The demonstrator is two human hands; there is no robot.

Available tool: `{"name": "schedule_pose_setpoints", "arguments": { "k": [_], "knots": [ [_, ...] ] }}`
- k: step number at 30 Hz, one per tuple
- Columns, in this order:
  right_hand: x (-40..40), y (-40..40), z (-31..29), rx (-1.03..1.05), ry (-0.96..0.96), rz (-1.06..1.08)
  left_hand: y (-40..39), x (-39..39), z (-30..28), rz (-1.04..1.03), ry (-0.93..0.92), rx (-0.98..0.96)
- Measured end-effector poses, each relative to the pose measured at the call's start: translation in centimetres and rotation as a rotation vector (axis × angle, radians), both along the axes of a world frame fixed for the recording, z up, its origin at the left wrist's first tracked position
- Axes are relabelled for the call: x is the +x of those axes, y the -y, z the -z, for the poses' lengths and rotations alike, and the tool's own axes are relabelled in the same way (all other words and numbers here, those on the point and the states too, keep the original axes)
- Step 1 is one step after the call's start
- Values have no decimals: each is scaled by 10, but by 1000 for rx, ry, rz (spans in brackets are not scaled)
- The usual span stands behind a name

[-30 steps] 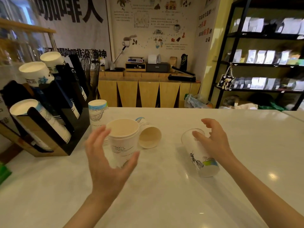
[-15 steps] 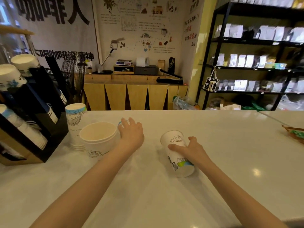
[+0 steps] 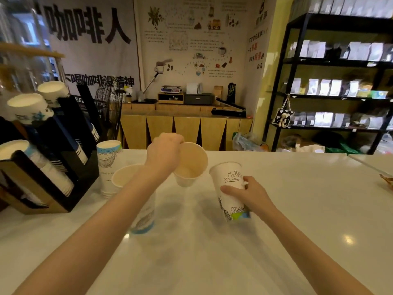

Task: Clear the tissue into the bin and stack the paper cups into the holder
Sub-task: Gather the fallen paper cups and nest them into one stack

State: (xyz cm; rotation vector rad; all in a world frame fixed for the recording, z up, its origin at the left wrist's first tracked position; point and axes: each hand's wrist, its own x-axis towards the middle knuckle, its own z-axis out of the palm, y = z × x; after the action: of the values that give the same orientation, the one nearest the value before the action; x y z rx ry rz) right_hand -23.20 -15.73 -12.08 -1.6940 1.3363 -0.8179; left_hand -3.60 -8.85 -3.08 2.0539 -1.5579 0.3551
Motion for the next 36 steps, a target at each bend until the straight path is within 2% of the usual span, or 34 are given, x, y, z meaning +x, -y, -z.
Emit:
{"name": "schedule_pose_setpoints", "arguments": {
  "k": [7,11,13,19,25,27,31,36],
  "knots": [
    [30,1,-34,-89,216,-170,-57,45,-74,103,-294,-166],
    [49,-6,-51,-183,243,-255,-88,71,-93,69,-357,-242],
    [58,-10,-63,-244,226,-292,-97,83,-94,29,-358,-217],
    [75,-24,-114,-331,487,-371,-97,98,-65,-79,-295,35],
    [108,-49,-142,-305,726,-471,-83,97,-17,-139,-293,107],
    [122,-57,-138,-296,713,-511,-81,99,-2,-128,-317,91],
    [148,-67,-111,-275,593,-589,-80,106,21,-63,-480,46],
    [158,-61,-78,-171,556,-598,-86,107,43,16,-694,-133]
  ]
}}
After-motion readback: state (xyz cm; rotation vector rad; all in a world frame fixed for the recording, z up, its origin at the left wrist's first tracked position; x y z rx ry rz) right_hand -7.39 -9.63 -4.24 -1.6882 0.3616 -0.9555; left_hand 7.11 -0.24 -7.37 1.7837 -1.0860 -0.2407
